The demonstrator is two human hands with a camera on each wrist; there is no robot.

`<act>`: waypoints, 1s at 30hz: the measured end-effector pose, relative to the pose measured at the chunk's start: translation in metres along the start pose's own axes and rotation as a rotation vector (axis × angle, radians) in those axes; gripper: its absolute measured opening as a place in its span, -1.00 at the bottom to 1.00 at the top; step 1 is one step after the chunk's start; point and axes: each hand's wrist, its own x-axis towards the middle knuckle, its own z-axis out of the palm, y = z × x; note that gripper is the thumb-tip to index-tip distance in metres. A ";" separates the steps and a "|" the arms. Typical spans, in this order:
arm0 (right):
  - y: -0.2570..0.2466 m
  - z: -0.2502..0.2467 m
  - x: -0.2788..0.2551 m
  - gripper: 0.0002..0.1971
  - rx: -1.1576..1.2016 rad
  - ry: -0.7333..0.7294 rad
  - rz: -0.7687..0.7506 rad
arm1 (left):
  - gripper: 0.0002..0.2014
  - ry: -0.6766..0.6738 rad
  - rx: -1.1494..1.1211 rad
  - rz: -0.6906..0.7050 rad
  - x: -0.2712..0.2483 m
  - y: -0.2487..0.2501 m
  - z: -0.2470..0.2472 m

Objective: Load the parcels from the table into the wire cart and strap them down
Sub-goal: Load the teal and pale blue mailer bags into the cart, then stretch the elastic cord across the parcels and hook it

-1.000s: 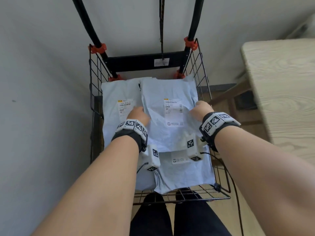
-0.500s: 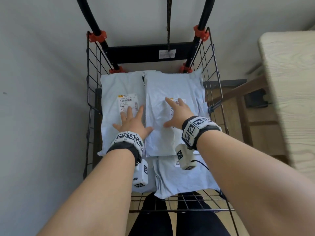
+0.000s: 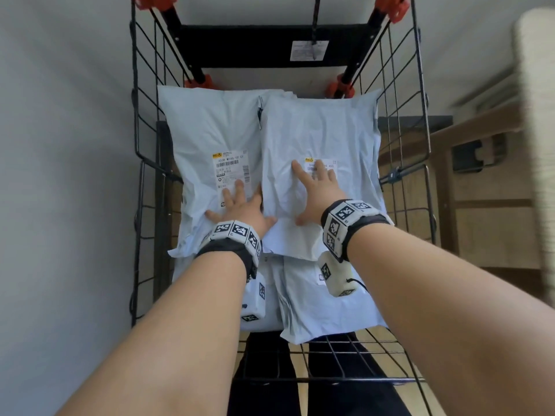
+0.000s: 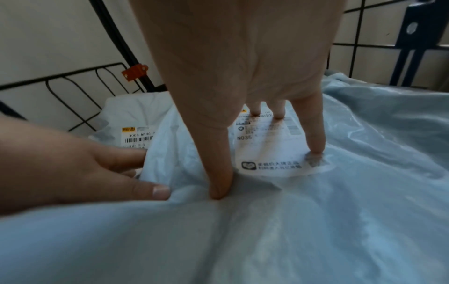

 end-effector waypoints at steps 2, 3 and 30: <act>0.000 0.005 0.001 0.24 -0.019 0.000 0.008 | -0.17 -0.005 0.023 0.005 0.003 -0.001 0.002; 0.000 0.007 0.001 0.25 -0.026 0.002 0.010 | -0.17 -0.008 0.032 0.008 0.005 -0.001 0.003; -0.001 -0.009 0.003 0.11 -0.053 0.056 -0.005 | -0.28 -0.008 0.030 0.118 0.018 -0.010 -0.017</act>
